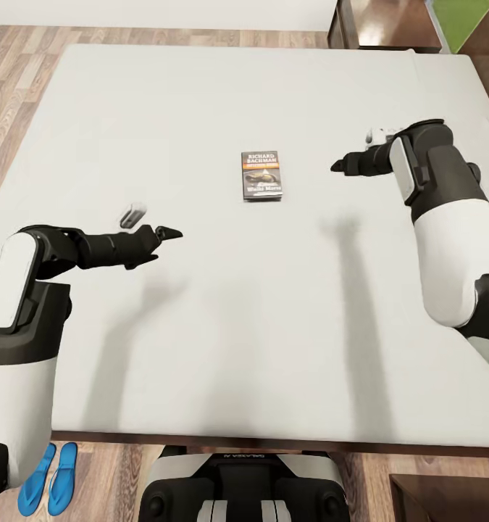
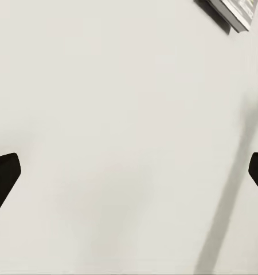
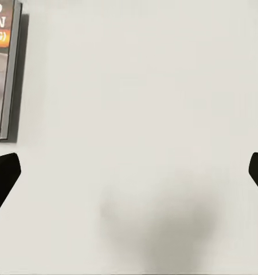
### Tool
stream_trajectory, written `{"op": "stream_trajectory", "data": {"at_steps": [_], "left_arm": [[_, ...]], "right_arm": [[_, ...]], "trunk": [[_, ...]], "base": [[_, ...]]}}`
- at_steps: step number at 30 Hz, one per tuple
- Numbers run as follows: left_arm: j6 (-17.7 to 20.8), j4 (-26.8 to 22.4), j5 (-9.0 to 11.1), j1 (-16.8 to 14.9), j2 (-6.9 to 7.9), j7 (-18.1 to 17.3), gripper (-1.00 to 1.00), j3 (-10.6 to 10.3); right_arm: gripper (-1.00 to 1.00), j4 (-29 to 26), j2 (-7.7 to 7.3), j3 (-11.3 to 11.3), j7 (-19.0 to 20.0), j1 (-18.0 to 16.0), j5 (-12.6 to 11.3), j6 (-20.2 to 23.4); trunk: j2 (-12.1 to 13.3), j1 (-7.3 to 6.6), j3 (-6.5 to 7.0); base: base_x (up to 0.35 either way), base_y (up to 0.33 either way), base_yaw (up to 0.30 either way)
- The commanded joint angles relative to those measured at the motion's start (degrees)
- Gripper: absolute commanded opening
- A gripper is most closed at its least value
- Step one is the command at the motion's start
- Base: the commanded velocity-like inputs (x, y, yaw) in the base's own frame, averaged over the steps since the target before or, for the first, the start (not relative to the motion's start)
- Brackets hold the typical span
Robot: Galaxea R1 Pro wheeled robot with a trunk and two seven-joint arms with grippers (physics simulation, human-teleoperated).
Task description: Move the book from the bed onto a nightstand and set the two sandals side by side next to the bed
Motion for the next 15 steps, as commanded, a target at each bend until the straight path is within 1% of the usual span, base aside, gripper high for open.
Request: {"op": "stream_trajectory", "data": {"at_steps": [1, 2, 4, 5, 6, 7, 9, 10, 14, 15], "left_arm": [[0.0, -0.1, 0.5, -0.3, 0.04, 0.8, 1.0, -0.1], [0.0, -0.1, 0.5, -0.3, 0.04, 0.8, 1.0, -0.1], [-0.2, -0.1, 0.5, -0.8, 0.06, 2.2, 1.0, -0.1], [-0.2, -0.1, 0.5, -0.8, 0.06, 2.2, 1.0, -0.1], [-1.1, -0.1, 0.8, -0.9, 0.1, 3.6, 1.0, -0.2], [-1.9, -0.1, 0.9, -0.9, 0.17, 4.1, 1.0, -0.3], [-2.4, -0.1, 1.0, -0.8, 0.27, 4.5, 1.0, -0.3], [-2.7, -0.1, 1.1, -0.8, 0.32, 4.7, 1.0, -0.4], [-3.1, -0.1, 1.1, -0.7, 0.39, 4.8, 1.0, -0.6], [-3.2, -0.1, 1.1, -0.7, 0.4, 4.8, 1.0, -0.6]], "right_arm": [[1.0, 0.6, 0.29, -0.1, 0.1, -0.7, 0.6, -0.1], [1.0, 0.6, 0.29, -0.1, 0.1, -0.7, 0.6, -0.1], [1.0, 1.7, 0.92, 0.0, -0.5, -2.2, 0.6, -1.0], [1.0, 1.7, 0.92, 0.0, -0.5, -2.2, 0.6, -1.0], [1.0, 2.2, 1.76, 0.1, -0.8, -3.1, 0.6, -2.3], [1.0, 2.4, 2.64, 0.2, -0.8, -3.4, 0.6, -3.7], [1.0, 2.7, 3.59, 0.3, -0.8, -3.6, 0.7, -5.5], [1.0, 3.0, 4.45, 0.4, -0.8, -3.6, 0.8, -7.3], [1.0, 3.9, 5.87, 0.5, -0.7, -3.9, 0.9, -9.4], [1.0, 4.6, 6.72, 0.3, -0.6, -4.0, 0.9, -9.8]], "trunk": [[0.0, 0.0, -0.03], [0.0, 0.0, -0.03], [0.0, 0.0, -0.03], [0.0, 0.0, -0.03], [0.0, 0.0, -0.03], [0.0, 0.0, -0.03], [0.0, 0.0, -0.03], [-0.4, 0.22, -0.21], [-2.0, 1.1, -0.93], [-2.4, 1.32, -1.11]], "base": [[0.0, 0.0, 0.0], [0.0, 0.0, 0.0], [0.0, 0.0, 0.0], [0.0, 0.0, 0.0], [0.0, 0.0, 0.0], [0.0, 0.0, 0.0], [0.0, 0.0, 0.0], [0.0, 0.0, 0.0], [0.0, 0.0, 0.0], [0.0, 0.0, 0.0]]}}
